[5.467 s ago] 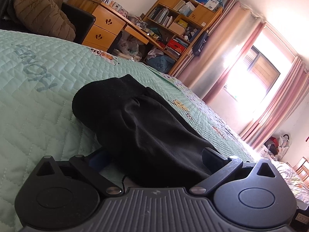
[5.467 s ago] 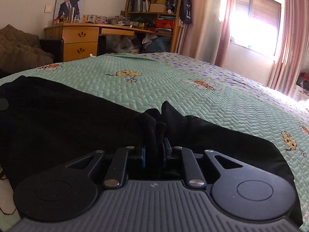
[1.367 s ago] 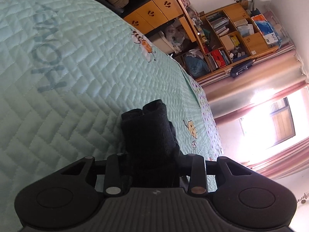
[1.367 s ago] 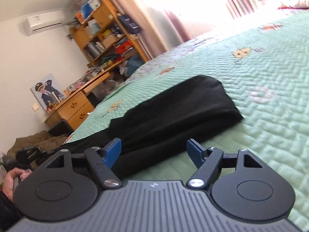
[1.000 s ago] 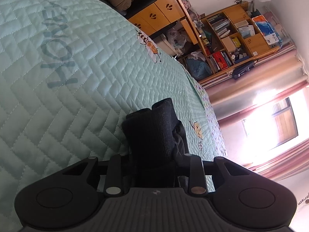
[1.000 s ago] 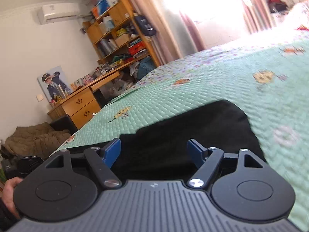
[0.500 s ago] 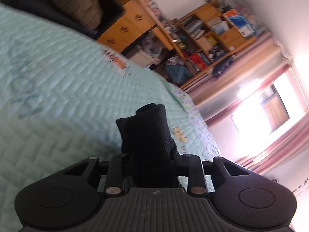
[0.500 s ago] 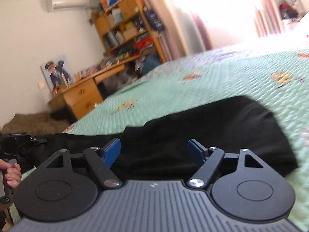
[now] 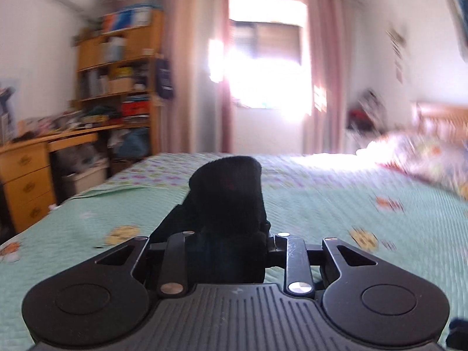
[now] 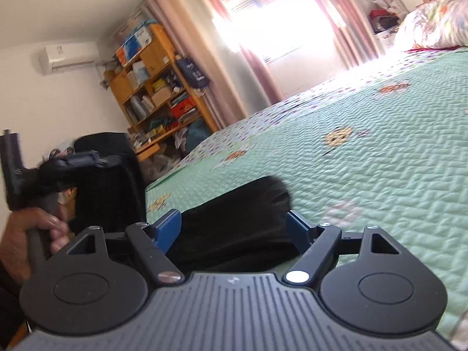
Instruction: Fold clothes
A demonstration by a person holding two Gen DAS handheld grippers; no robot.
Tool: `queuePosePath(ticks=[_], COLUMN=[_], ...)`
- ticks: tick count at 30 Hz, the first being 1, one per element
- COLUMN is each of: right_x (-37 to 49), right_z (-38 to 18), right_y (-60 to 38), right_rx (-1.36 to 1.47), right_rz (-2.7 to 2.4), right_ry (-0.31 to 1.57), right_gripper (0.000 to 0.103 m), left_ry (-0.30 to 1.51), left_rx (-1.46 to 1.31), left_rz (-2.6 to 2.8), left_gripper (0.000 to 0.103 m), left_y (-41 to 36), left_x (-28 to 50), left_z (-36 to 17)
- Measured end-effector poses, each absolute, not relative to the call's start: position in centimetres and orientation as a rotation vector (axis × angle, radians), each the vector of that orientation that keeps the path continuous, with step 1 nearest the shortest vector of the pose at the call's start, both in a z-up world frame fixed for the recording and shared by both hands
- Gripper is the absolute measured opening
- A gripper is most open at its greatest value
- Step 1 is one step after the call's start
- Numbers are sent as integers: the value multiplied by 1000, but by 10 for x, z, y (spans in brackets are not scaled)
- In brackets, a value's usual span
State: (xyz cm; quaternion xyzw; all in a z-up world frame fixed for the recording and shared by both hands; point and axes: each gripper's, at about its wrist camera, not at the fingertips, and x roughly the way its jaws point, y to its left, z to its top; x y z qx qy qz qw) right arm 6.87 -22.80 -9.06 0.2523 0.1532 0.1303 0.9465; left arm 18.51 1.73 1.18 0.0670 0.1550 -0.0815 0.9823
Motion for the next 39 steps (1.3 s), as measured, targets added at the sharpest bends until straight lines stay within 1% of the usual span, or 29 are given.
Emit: queuePosePath(ticks=[3, 5, 7, 12, 16, 19, 20, 21, 23, 24, 25, 27, 28, 33, 36, 39], right_x=[61, 57, 53, 54, 51, 49, 49, 50, 50, 48, 48, 48, 46, 37, 32, 37], right_z=[-101, -107, -112, -120, -118, -120, -120, -120, -120, -119, -118, -117, -115, -98, -79, -57], right_y=[-256, -272, -286, -298, -298, -301, -301, -301, -300, -299, -299, -300, -301, -311, -317, -302], right_rx=[565, 600, 631, 711, 726, 740, 742, 741, 733, 725, 721, 724, 719, 702, 712, 692], right_rz=[225, 207, 197, 228, 233, 227, 224, 225, 229, 229, 227, 217, 204, 132, 169, 289], right_ry=[303, 299, 288, 284, 265, 261, 262, 263, 260, 252, 248, 239, 227, 141, 106, 122], right_gripper=[79, 79, 79, 79, 79, 79, 79, 79, 79, 79, 79, 79, 79, 79, 79, 80], left_ry=[409, 470, 486, 418, 405, 467, 458, 437, 385, 352, 306, 251, 237, 208, 228, 284], left_rx=[352, 458, 516, 617, 710, 863, 921, 956, 1007, 1031, 1054, 1086, 1095, 1073, 958, 745], left_rz=[-197, -210, -227, -236, -246, -258, -246, -233, -203, -184, -169, -172, -174, -136, -120, -74], left_gripper=[30, 29, 29, 29, 29, 33, 35, 39, 58, 80, 95, 101, 102, 102, 102, 102], left_y=[-51, -74, -86, -114, -139, -156, -159, -161, -165, -167, -169, -174, -176, -176, -151, -101], left_x=[195, 197, 191, 174, 172, 173, 170, 166, 159, 155, 150, 139, 135, 104, 69, 39], left_z=[-33, -61, -77, -80, -86, -104, -110, -113, -113, -113, -112, -110, -110, -104, -95, -76])
